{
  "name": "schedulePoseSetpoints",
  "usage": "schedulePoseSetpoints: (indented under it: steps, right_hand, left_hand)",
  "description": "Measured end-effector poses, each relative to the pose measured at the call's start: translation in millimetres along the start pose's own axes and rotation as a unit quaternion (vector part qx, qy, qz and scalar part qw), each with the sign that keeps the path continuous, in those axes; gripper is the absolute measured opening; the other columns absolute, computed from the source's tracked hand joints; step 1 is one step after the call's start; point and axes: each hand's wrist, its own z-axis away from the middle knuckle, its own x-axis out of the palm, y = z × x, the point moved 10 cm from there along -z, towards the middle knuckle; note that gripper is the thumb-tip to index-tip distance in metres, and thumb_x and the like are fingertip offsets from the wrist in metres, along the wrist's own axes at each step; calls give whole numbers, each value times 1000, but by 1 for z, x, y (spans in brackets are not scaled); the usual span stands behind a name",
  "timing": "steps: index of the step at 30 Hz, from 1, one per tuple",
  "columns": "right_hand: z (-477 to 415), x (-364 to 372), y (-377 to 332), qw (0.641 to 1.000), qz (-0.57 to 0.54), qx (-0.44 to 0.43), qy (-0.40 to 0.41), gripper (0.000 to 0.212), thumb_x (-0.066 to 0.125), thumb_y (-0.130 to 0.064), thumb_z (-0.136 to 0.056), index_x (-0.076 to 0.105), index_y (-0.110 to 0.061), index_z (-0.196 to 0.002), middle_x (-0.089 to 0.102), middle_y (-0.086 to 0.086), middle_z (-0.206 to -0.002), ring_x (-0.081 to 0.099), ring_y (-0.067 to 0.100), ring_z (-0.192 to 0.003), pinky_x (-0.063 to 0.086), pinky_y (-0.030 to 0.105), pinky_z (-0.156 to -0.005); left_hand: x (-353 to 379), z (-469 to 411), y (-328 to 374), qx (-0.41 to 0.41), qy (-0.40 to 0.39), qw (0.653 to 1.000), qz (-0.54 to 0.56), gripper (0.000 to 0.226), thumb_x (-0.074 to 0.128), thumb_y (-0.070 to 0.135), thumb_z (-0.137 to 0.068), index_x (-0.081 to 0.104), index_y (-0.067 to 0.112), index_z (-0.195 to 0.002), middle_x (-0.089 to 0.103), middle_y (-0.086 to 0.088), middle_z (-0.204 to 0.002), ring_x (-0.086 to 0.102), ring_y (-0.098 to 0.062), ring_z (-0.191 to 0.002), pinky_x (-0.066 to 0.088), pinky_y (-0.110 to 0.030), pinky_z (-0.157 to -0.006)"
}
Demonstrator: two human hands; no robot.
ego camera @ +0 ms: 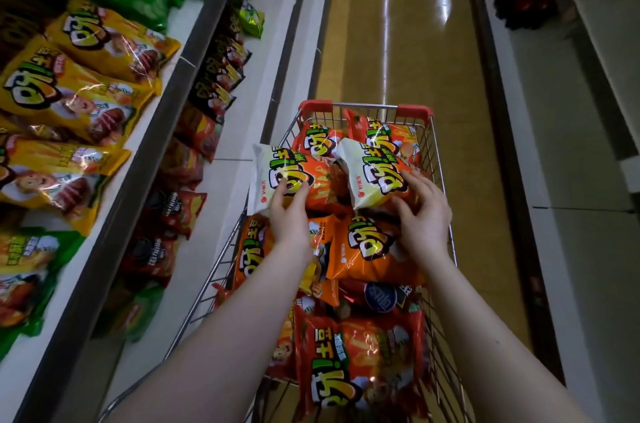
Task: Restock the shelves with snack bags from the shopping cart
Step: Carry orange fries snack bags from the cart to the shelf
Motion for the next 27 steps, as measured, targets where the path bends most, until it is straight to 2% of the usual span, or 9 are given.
schedulePoseSetpoints:
  steps: [8,12,14,16,18,19,23,25,27]
  right_hand:
    - [17,-27,-53,997,-65,-45,11,44,67,-27,-85,57,-32,-128,58,-2,-127,47,17,-120,35,47,-105]
    - [32,-46,-90,993,-99,-67,25,41,69,-33,-84,60,-32,-123,58,-4,-116,48,16,-114,37,45,-102]
    - [39,-57,-107,988,-124,-88,33,38,73,-31,-81,64,-27,-117,55,-4,-108,51,16,-109,40,39,-100]
    - [48,-63,-122,983,-156,-98,23,35,75,-27,-79,64,-20,-111,50,-1,-108,50,11,-105,40,21,-97]
    - [56,-65,-136,979,-174,-110,9,32,77,-25,-77,61,-17,-104,47,3,-112,46,8,-108,34,5,-91]
    - [61,-67,-144,977,-173,-122,4,32,77,-26,-77,58,-17,-101,47,3,-114,45,9,-112,32,5,-91]
    - [76,-66,-164,973,-176,-142,-34,30,67,-46,-78,51,-29,-97,56,-8,-107,54,15,-110,41,31,-95]
    - [81,-66,-170,972,-184,-143,-41,21,49,-53,-85,53,-35,-96,58,-10,-105,54,14,-107,41,47,-95]
    - [83,-68,-172,972,-182,-144,-40,18,38,-46,-91,54,-37,-96,59,-10,-105,53,13,-108,39,51,-95]
  left_hand:
    - [-4,54,62,126,28,992,-6,25,71,39,-83,64,39,-107,44,9,-130,43,-12,-122,42,-35,-97]
    - [-4,84,92,182,19,983,-13,22,75,38,-78,67,36,-99,38,7,-121,45,-7,-114,40,-19,-91]
    - [-6,98,102,202,19,979,-18,21,76,36,-77,67,34,-96,34,6,-115,45,-2,-108,39,-17,-89]
    - [-10,110,106,212,17,977,-17,18,75,35,-79,66,33,-94,31,6,-111,44,4,-106,40,-20,-93]
    - [-13,123,107,224,13,974,-28,20,72,37,-81,65,31,-99,30,5,-112,44,-4,-113,41,-26,-100]
    - [-15,131,109,231,11,972,-36,20,70,38,-82,64,32,-100,30,4,-112,43,-9,-117,42,-28,-102]
    - [-21,149,109,236,6,971,-40,17,70,39,-83,60,36,-97,29,3,-115,44,-13,-118,45,-35,-103]
    - [-27,152,109,228,12,973,-40,19,68,39,-84,58,33,-99,28,2,-117,43,-6,-112,44,-22,-99]
    - [-36,153,111,221,22,974,-40,23,67,37,-86,56,26,-103,27,2,-117,42,4,-101,39,2,-79]
